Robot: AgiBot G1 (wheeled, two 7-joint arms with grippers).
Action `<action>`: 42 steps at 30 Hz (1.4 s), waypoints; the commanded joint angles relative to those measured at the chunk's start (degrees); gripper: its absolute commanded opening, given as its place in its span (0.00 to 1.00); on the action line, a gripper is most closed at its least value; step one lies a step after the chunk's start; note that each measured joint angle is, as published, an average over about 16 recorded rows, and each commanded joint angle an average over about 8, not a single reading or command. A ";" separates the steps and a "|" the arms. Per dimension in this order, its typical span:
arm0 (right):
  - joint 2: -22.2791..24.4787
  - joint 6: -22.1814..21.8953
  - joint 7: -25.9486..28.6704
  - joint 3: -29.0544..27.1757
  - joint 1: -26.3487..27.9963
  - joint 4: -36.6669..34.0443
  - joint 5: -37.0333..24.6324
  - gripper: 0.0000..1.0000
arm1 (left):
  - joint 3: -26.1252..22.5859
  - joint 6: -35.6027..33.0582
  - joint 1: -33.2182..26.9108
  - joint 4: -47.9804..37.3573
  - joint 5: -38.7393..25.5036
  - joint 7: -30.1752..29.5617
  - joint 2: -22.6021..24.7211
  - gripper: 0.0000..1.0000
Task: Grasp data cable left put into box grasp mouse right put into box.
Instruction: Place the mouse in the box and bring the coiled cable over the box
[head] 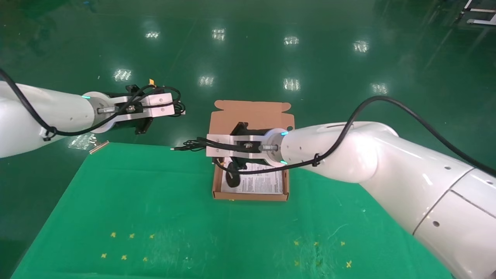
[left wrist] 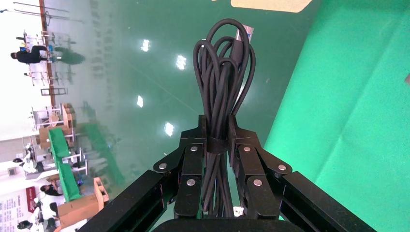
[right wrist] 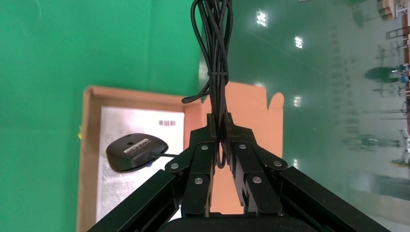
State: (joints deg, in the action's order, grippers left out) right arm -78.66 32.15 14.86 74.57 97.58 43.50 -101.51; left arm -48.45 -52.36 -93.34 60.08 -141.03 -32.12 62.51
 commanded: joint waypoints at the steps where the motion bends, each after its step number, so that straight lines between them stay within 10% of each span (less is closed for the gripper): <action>1: -0.03 -0.83 0.17 1.07 -0.27 0.25 1.51 0.00 | 0.00 -0.03 0.02 0.07 -0.04 -0.06 -0.01 0.00; 8: 0.03 -2.12 3.19 4.15 -1.69 -5.22 6.16 0.02 | 0.00 -0.06 0.04 0.14 -0.10 -0.13 -0.02 0.00; 16: 0.00 -0.65 4.90 6.30 -1.97 -8.17 8.65 0.99 | 0.01 -0.08 0.06 0.18 -0.13 -0.13 -0.04 0.00; 30: 3.89 -0.20 6.09 7.07 -0.88 -4.72 7.95 1.00 | -0.92 1.87 2.38 -1.76 1.92 1.43 2.97 0.00; 42: 18.23 1.18 11.70 8.11 3.17 6.61 2.81 1.00 | -2.63 13.48 6.98 -11.89 6.22 6.96 12.94 0.00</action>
State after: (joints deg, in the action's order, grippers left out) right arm -60.29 33.74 27.06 82.69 100.87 50.93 -99.04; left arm -51.53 -39.17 -86.48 48.74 -134.04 -24.98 74.72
